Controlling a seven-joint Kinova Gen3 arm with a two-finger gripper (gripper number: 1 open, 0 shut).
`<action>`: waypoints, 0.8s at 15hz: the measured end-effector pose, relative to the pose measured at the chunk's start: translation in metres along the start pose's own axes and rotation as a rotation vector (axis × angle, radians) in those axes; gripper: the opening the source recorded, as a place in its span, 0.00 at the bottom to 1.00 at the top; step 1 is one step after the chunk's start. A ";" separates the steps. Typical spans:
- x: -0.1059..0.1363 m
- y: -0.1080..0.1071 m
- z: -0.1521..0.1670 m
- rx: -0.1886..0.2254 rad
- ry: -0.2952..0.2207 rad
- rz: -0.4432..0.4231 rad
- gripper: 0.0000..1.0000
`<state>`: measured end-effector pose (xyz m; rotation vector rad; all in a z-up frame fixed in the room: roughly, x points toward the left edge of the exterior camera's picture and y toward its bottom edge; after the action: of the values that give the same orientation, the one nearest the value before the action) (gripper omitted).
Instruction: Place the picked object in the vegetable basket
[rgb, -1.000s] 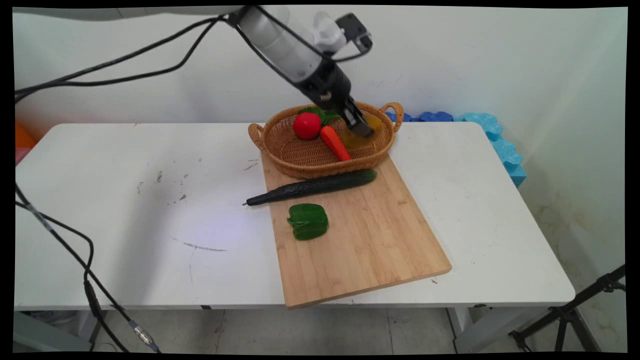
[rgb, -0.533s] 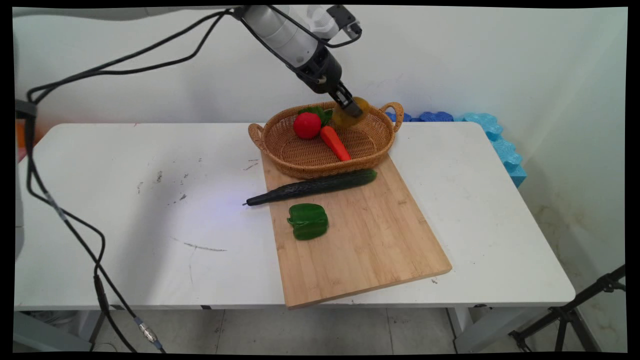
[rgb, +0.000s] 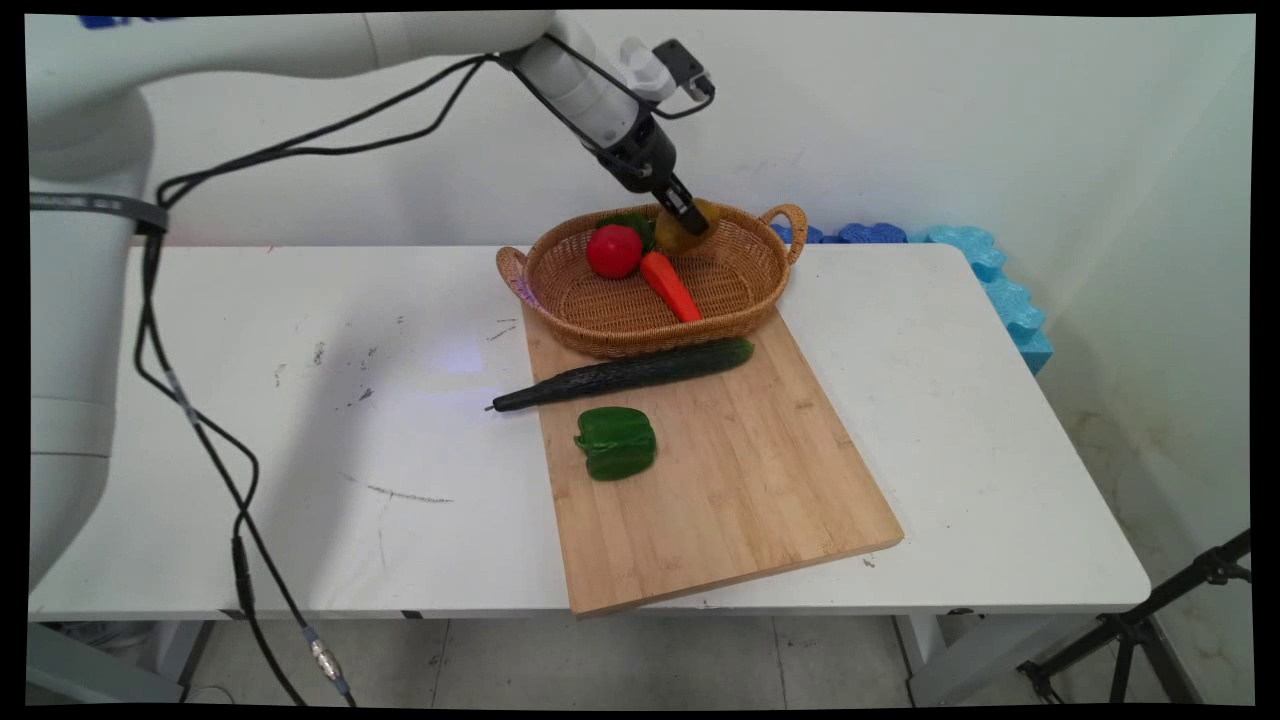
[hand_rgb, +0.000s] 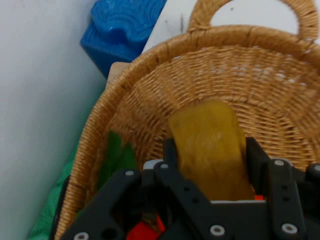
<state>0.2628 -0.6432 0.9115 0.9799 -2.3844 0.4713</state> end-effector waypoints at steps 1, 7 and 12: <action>-0.001 -0.005 0.008 -0.002 -0.006 -0.001 0.00; -0.003 -0.019 0.036 -0.016 -0.021 0.008 0.00; -0.004 -0.021 0.050 -0.033 -0.017 0.016 1.00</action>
<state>0.2636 -0.6802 0.8712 0.9546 -2.4094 0.4302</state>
